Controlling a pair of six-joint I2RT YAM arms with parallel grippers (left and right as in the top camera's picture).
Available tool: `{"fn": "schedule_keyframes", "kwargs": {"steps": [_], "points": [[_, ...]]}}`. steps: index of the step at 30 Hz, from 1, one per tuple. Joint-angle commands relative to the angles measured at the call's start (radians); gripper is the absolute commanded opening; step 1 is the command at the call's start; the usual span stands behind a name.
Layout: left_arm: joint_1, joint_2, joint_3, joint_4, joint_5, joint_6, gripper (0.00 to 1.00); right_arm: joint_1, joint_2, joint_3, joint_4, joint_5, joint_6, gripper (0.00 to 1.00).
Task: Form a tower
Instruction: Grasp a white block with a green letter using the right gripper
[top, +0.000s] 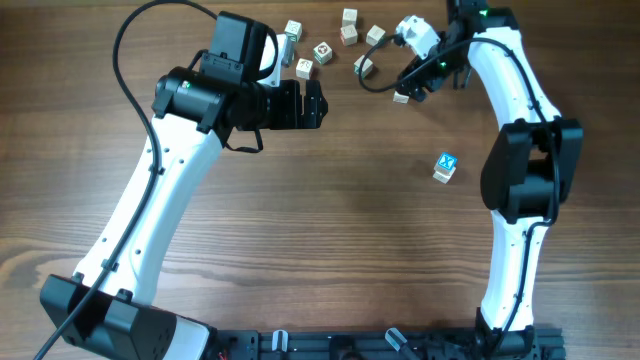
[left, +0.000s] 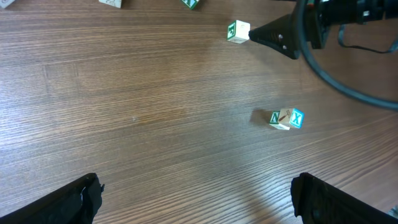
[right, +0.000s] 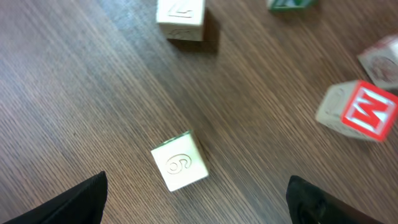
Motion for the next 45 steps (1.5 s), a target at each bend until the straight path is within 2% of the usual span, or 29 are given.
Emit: {"fn": "schedule_keyframes", "kwargs": {"steps": [1,6,9,10,12,15,20,27,31,34,35,39,45], "points": [[-0.004,0.003,-0.003,0.000,0.015,-0.005,1.00,0.033,0.068,-0.006,0.000,-0.016,-0.071,0.91],[-0.004,0.003,-0.003,0.000,0.015,-0.005,1.00,0.075,0.150,-0.006,0.064,0.112,-0.071,0.83],[-0.004,0.003,-0.003,0.000,0.015,-0.005,1.00,0.079,0.159,-0.007,0.083,0.119,-0.071,0.76],[-0.004,0.003,-0.003,0.000,0.015,-0.005,1.00,0.080,0.159,-0.007,0.089,0.123,-0.071,0.71],[-0.004,0.003,-0.003,0.000,0.015,-0.005,1.00,0.080,0.159,-0.007,0.088,0.146,-0.068,0.54],[-0.004,0.003,-0.003,0.000,0.015,-0.005,1.00,0.080,0.159,-0.006,0.075,0.227,-0.064,0.42],[-0.004,0.003,-0.003,0.000,0.015,-0.005,1.00,0.080,0.158,-0.006,0.079,0.232,-0.035,0.25],[-0.004,0.003,-0.003,0.000,0.015,-0.005,1.00,0.079,0.123,-0.004,0.149,0.181,0.123,0.21],[-0.004,0.003,-0.003,0.000,0.015,-0.005,1.00,0.078,0.057,-0.004,0.245,-0.007,0.269,0.19],[-0.004,0.003,-0.003,0.000,0.015,-0.005,1.00,0.077,0.056,-0.007,0.275,-0.290,0.271,0.21],[-0.004,0.003,-0.003,0.000,0.015,-0.005,1.00,0.077,0.056,-0.010,0.283,-0.315,0.272,0.20],[-0.004,0.003,-0.003,0.000,0.015,-0.005,1.00,0.077,0.069,-0.010,0.319,-0.301,0.331,0.20],[-0.004,0.003,-0.003,0.000,0.015,-0.005,1.00,0.076,0.048,-0.010,0.510,-0.271,0.610,0.18]]}}
